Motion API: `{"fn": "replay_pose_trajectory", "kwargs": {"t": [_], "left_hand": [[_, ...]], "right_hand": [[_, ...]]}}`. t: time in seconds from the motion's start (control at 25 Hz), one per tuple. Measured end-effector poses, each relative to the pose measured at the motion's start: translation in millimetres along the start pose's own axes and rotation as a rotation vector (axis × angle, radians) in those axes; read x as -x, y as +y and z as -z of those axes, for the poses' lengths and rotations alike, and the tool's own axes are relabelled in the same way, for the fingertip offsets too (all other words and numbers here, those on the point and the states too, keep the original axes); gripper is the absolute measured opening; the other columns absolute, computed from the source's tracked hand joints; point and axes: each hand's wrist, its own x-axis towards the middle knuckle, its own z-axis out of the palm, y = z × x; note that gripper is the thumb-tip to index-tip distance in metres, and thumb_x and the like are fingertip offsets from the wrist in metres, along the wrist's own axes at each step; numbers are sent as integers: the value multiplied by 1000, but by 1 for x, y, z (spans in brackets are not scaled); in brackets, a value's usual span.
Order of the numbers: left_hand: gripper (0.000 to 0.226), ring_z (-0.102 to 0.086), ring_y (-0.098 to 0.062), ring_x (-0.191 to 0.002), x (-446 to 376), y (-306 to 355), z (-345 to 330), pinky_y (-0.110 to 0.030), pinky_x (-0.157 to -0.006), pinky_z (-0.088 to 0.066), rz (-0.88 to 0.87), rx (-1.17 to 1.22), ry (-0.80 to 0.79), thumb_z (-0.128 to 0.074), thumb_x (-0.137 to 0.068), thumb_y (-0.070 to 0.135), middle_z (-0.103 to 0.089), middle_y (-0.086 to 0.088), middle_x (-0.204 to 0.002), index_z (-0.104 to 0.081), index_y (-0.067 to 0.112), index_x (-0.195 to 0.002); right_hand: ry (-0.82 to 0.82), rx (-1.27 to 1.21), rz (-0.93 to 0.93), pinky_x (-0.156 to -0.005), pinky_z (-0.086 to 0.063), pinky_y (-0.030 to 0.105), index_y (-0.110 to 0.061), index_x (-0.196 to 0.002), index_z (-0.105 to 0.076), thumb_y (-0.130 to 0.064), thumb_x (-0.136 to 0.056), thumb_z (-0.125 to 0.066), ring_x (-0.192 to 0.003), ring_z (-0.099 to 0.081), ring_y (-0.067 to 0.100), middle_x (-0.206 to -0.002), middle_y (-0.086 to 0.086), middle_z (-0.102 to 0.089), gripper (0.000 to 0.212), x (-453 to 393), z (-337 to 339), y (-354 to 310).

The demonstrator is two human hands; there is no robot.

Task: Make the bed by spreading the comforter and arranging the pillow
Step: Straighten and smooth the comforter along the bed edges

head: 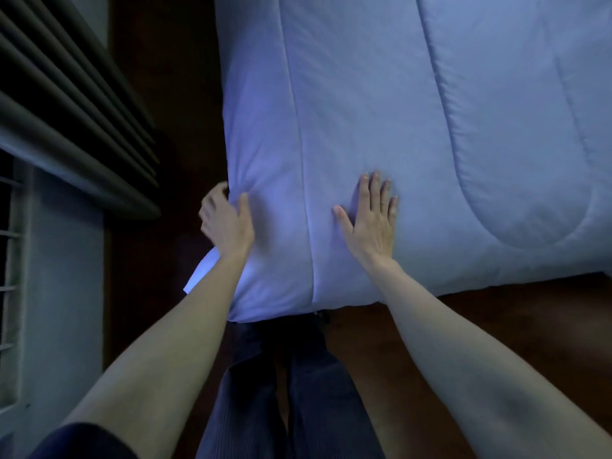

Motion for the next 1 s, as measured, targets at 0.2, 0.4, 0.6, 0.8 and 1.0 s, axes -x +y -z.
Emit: {"fn": "replay_pose_trajectory", "kwargs": {"t": [0.2,0.4,0.6,0.8,1.0], "left_hand": [[64,6,-21,-150,19,83,-59,-49,-118,6,-734,-385,-343,-32,-97,54,2,2,-163,-9,33,-153],[66,3,-21,-150,26,63,-89,-52,-120,2,-856,-559,-271,-23,-95,59,1,2,-163,-5,33,-153],[66,4,-21,-150,29,64,-90,-53,-120,-1,-869,-613,-242,-21,-96,57,3,1,-163,-2,31,-154],[67,8,-20,-150,29,65,-88,-51,-120,1,-841,-650,-254,-19,-97,57,8,1,-162,4,32,-153],[67,9,-19,-150,28,64,-91,-51,-120,2,-832,-659,-249,-19,-97,57,10,1,-162,6,32,-153]], "right_hand": [[66,8,-201,-117,0,54,-25,-154,-16,-66,-90,-29,-149,-2,32,-162,6,-8,77,-14,-7,25],[184,-93,-456,-119,-2,50,-23,-155,-14,-60,-94,-21,-150,-2,29,-163,5,-6,71,21,-18,76],[296,-314,-768,-120,-13,49,-17,-155,-13,-58,-95,-20,-149,-6,29,-162,9,-6,72,42,-18,117],[400,-338,-524,-120,-11,41,-9,-151,-27,-45,-98,-36,-148,-14,28,-160,13,-17,65,-14,18,125],[264,-201,-596,-119,-1,45,-23,-153,-21,-53,-96,-30,-150,-5,26,-162,2,-13,65,-36,4,155]]}}
